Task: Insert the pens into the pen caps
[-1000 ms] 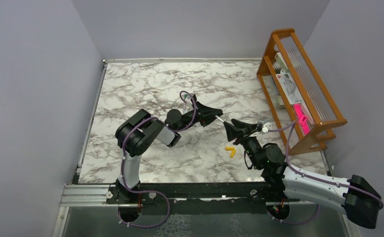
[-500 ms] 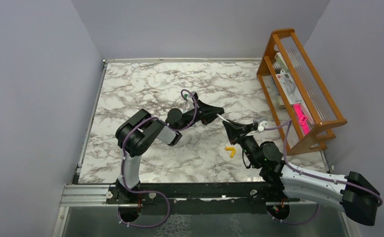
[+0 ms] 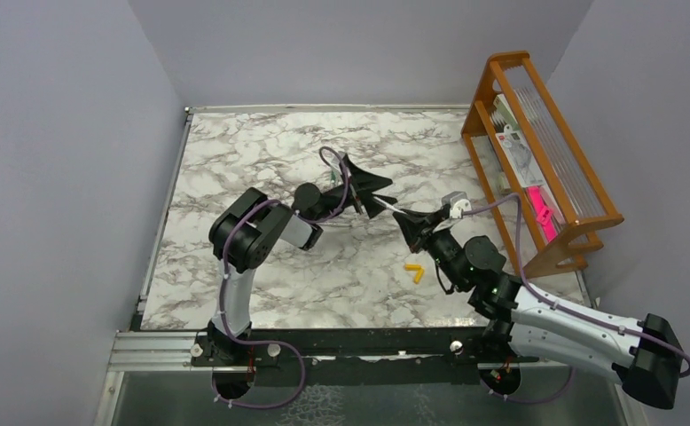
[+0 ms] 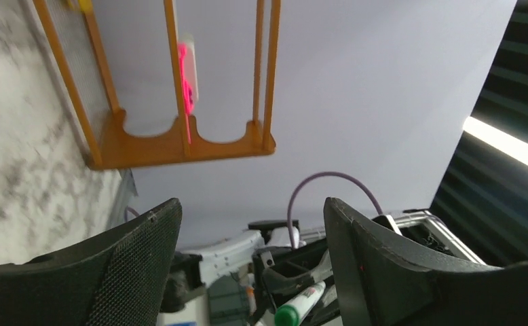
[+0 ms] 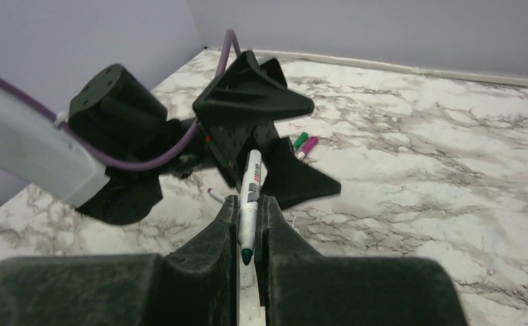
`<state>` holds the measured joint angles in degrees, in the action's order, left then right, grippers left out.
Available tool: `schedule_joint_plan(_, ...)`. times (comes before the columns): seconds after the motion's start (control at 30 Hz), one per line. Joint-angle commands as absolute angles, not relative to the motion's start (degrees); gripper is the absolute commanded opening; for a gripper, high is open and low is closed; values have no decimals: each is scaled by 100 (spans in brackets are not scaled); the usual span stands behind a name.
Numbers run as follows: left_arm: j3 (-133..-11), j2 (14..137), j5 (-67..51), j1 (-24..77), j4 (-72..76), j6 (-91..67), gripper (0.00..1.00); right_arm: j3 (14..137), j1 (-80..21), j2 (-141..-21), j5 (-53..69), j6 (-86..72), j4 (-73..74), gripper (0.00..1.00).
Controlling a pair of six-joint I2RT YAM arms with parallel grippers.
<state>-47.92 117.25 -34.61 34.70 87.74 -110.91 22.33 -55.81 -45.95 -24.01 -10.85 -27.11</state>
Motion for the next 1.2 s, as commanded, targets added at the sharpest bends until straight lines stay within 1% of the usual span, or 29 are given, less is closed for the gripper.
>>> schedule_joint_plan(0.0, -5012, 11559, -4140, 2692, 10134, -10147, 79, 2746, -5587, -4449, -1719, -1084, -1283, 1)
schedule_joint_plan(0.13, -4995, 11218, -4435, 2170, 10134, -9888, 79, 3194, -5584, -4709, -1234, -1015, -453, 1)
schedule_joint_plan(0.23, -4855, 10724, -4599, 2083, 10121, -9239, 79, 3651, -5557, -5154, -607, -979, 142, 1)
schedule_joint_plan(0.33, -4817, 10409, -5060, 2065, 10116, -8604, 84, 4107, -5345, -5773, 247, -990, 572, 1)
schedule_joint_plan(0.47, -4678, 10243, -5446, 2011, 10117, -8156, 87, 4518, -4743, -6253, 1582, -916, 711, 1)
schedule_joint_plan(0.57, -4288, 10086, -5248, 2008, 10125, -7781, 88, 4773, -4037, -6376, 2701, -873, 804, 1)
schedule_joint_plan(0.63, -4033, 9942, -5200, 2007, 10125, -7484, 88, 4964, -3723, -6418, 3212, -742, 994, 1)
schedule_joint_plan(0.7, -3825, 9799, -5246, 2025, 10125, -7230, 86, 5157, -3475, -6465, 3637, -618, 1182, 1)
schedule_joint_plan(0.73, -3738, 9782, -5291, 2057, 10125, -7108, 83, 5239, -3331, -6481, 3806, -600, 1213, 1)
schedule_joint_plan(0.83, -3617, 9495, -5610, 2254, 10125, -6773, 69, 5320, -2958, -6510, 4306, -659, 1194, 1)
schedule_joint_plan(0.87, -3605, 9451, -5723, 2360, 10125, -6691, 66, 5341, -2860, -6531, 4491, -685, 1180, 1)
schedule_joint_plan(1.03, -3733, 9388, -6202, 2816, 10117, -6537, 66, 5422, -2812, -6739, 5150, -742, 1132, 1)
schedule_joint_plan(1.17, -3747, 9363, -6442, 2941, 10116, -6415, 62, 5382, -2807, -6692, 5305, -929, 880, 1)
